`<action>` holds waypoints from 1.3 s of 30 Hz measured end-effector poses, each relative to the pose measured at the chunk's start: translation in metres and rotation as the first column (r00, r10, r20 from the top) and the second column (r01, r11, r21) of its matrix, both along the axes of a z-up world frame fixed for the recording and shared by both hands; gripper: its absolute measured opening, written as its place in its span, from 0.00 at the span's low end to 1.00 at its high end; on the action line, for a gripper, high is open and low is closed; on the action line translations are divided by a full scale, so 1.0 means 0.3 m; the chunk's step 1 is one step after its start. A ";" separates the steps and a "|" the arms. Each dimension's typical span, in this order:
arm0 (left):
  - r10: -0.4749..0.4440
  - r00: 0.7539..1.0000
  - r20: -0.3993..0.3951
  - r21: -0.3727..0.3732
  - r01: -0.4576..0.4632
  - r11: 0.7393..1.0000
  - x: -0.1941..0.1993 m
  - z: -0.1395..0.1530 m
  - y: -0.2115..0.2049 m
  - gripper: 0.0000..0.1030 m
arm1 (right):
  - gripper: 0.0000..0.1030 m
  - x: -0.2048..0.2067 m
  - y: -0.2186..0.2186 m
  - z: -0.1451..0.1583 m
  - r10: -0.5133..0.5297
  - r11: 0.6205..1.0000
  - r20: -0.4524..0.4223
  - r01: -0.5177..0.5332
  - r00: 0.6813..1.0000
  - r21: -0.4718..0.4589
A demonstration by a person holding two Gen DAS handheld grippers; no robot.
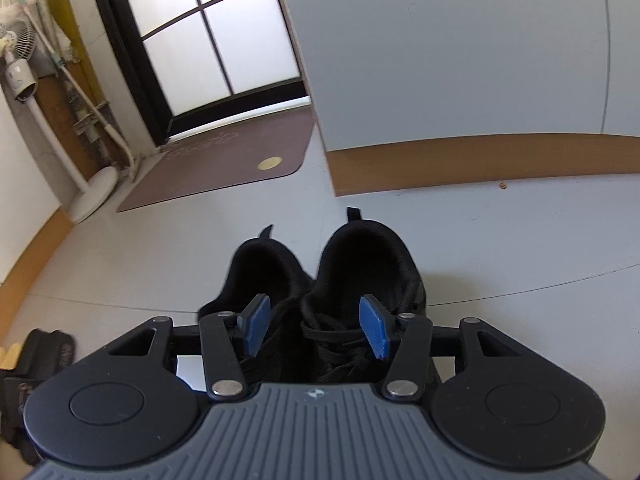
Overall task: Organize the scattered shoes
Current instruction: 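Lower the right gripper onto the black sneakers' collars and close it, then lift the black sneakers off the floor with the right gripper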
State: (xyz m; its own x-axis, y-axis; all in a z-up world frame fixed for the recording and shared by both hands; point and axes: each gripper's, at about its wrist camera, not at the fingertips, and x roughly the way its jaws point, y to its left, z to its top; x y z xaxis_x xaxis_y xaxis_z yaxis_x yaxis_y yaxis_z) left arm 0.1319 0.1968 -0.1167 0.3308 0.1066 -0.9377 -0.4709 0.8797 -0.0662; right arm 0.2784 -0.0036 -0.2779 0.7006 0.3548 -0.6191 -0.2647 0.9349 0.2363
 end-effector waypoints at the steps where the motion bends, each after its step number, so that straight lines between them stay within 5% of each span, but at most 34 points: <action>1: 0.000 1.000 -0.004 -0.001 0.000 1.000 0.000 -0.004 0.005 0.84 | 0.53 0.002 0.007 -0.006 -0.008 1.000 0.014 0.008 1.000 -0.007; 8: 0.025 1.000 -0.016 -0.050 -0.026 0.998 0.003 -0.009 0.033 0.84 | 0.53 0.044 0.102 -0.002 -0.010 0.999 0.087 0.015 0.996 -0.049; 28: 0.050 0.999 -0.016 -0.091 -0.051 0.995 0.014 -0.009 0.059 0.84 | 0.49 0.165 0.190 -0.117 -0.066 0.990 -0.083 0.055 0.994 -0.131; 39: 0.043 0.999 -0.009 -0.109 -0.044 0.993 0.032 0.006 0.049 0.84 | 0.46 0.044 0.216 -0.134 -0.043 0.972 0.005 0.043 0.999 -0.232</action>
